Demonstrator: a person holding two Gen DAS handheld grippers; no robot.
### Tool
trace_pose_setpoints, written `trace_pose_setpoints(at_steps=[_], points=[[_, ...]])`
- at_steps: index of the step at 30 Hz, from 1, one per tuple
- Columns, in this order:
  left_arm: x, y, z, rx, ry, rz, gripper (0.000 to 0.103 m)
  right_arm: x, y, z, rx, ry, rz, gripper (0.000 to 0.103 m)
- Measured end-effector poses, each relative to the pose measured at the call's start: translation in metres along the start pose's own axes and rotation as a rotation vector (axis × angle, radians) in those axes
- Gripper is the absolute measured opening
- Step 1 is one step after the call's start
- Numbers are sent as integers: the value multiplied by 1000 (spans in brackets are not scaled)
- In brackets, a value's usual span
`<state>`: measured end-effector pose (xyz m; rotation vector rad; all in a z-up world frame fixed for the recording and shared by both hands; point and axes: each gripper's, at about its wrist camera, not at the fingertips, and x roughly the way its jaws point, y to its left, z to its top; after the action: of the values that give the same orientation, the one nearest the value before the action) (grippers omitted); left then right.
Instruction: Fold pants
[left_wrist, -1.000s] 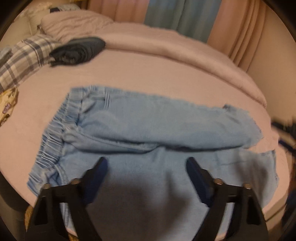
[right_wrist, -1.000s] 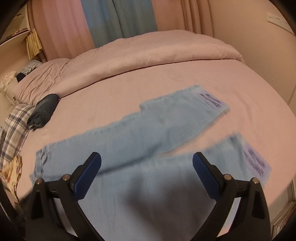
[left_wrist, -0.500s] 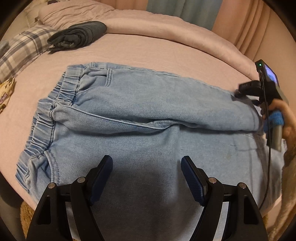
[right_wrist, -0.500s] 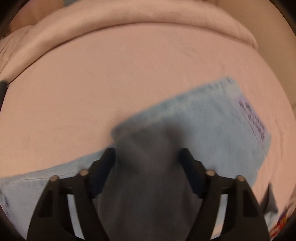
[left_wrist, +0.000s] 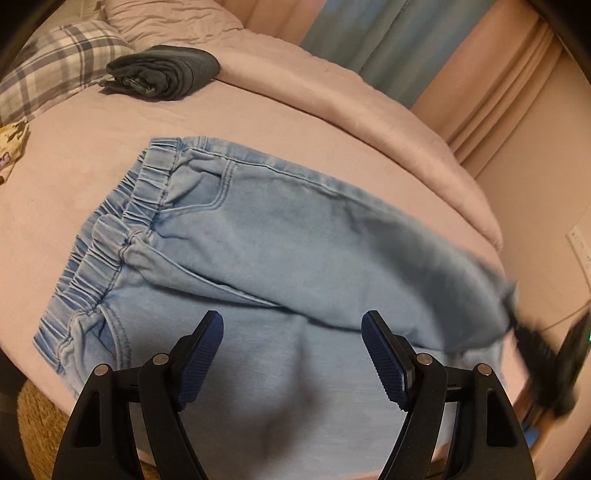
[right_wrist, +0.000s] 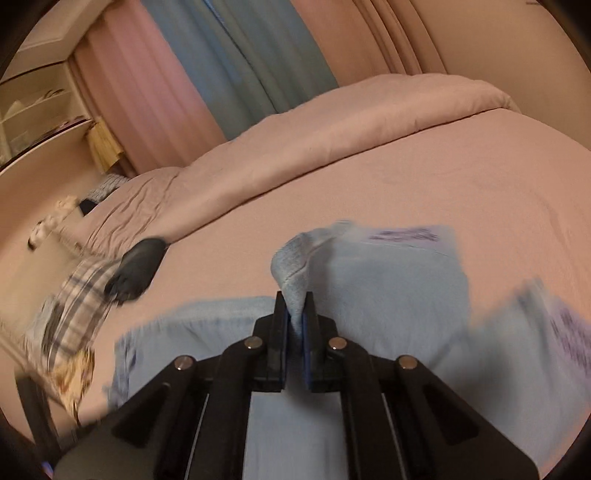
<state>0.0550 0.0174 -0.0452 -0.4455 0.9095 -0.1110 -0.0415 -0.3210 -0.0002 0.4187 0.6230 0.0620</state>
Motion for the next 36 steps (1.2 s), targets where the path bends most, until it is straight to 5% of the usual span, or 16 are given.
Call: trace_pose_setpoints(at_steps=[5, 8, 27, 29, 31, 32, 36], points=[[1, -4, 5, -19, 31, -12, 78, -13, -13, -74, 50, 103, 28, 7], [7, -4, 17, -61, 39, -47, 82, 10, -18, -85, 35, 146, -25, 7], [93, -38, 75, -36, 203, 56, 82, 9, -31, -86, 43, 172, -17, 7], [105, -27, 78, -123, 209, 40, 72, 9, -33, -87, 49, 172, -12, 7], [111, -21, 77, -156, 238, -2, 30, 8, -37, -87, 62, 172, -2, 7], [109, -22, 75, -141, 235, -19, 21, 8, -38, -87, 69, 173, 3, 7], [71, -38, 60, -29, 119, -11, 13, 9, -40, -81, 84, 182, 15, 8]])
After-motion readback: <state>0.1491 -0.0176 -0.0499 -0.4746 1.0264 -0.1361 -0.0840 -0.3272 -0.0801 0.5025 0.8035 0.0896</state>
